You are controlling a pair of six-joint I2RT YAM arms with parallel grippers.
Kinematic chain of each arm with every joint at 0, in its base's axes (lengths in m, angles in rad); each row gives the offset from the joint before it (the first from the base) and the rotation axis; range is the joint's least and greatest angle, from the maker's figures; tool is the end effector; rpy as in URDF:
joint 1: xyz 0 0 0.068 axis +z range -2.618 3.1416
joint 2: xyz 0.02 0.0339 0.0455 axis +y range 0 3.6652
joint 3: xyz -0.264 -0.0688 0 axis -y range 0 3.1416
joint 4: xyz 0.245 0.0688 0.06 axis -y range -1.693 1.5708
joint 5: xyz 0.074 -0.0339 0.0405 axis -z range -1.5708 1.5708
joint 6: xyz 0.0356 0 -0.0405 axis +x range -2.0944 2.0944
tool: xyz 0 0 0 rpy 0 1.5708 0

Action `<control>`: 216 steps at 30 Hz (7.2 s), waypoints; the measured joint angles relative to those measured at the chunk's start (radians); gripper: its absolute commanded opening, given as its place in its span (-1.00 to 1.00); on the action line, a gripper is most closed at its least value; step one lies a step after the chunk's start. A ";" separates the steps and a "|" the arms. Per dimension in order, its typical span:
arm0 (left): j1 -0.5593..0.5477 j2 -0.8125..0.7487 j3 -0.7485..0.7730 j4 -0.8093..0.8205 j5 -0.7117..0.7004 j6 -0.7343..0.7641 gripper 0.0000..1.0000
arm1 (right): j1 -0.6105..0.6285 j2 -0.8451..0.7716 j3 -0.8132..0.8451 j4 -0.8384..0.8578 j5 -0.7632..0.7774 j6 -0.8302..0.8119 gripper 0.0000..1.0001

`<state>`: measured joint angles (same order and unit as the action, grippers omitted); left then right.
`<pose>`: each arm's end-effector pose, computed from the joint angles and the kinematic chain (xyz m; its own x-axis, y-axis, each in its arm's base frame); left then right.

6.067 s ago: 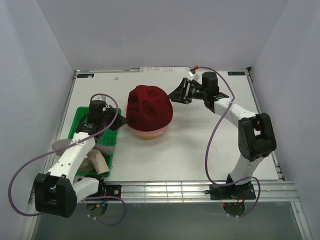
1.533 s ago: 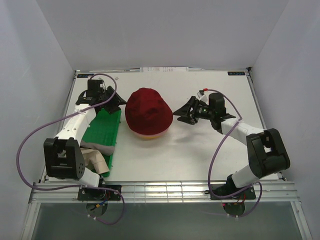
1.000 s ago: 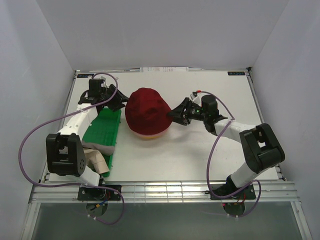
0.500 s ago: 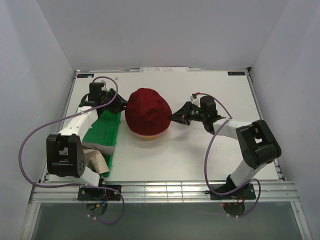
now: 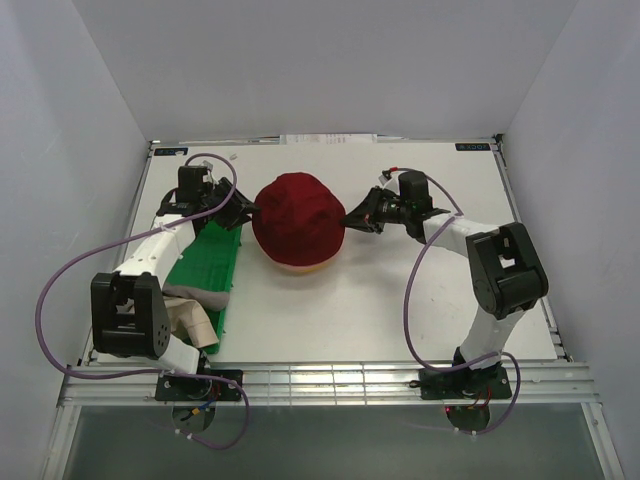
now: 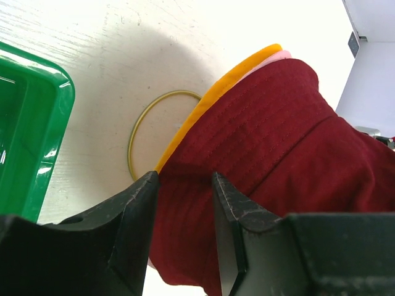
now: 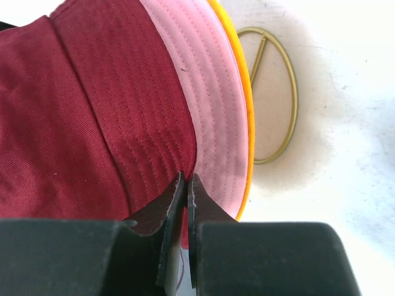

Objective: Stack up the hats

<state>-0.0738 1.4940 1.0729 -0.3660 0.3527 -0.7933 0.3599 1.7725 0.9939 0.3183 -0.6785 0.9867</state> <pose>0.3219 -0.0361 0.2553 -0.7181 -0.6175 -0.3208 -0.2843 0.6811 -0.6747 0.3483 0.1549 0.1976 -0.8970 0.3564 -0.2615 -0.0946 0.4231 0.9011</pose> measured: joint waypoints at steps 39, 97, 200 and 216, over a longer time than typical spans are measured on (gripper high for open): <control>0.053 0.041 -0.066 0.270 0.195 0.011 -0.61 | 0.000 0.132 0.202 -0.254 -0.042 -0.184 -0.84; 0.047 0.015 -0.103 0.090 0.078 0.153 -0.18 | -0.014 0.068 0.167 -0.272 0.018 -0.254 -0.76; -0.105 -0.176 -0.241 -0.030 0.013 -0.040 -1.00 | -0.084 -0.032 0.146 -0.098 -0.041 -0.161 0.04; -0.105 -0.058 -0.091 -0.103 -0.035 -0.010 -1.00 | -0.076 0.162 0.271 -0.045 -0.132 -0.203 0.06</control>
<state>-0.1783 1.4364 0.9817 -0.4686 0.3172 -0.8032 0.2840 1.9347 1.2648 0.2729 -0.8101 0.7834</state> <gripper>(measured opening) 0.009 0.526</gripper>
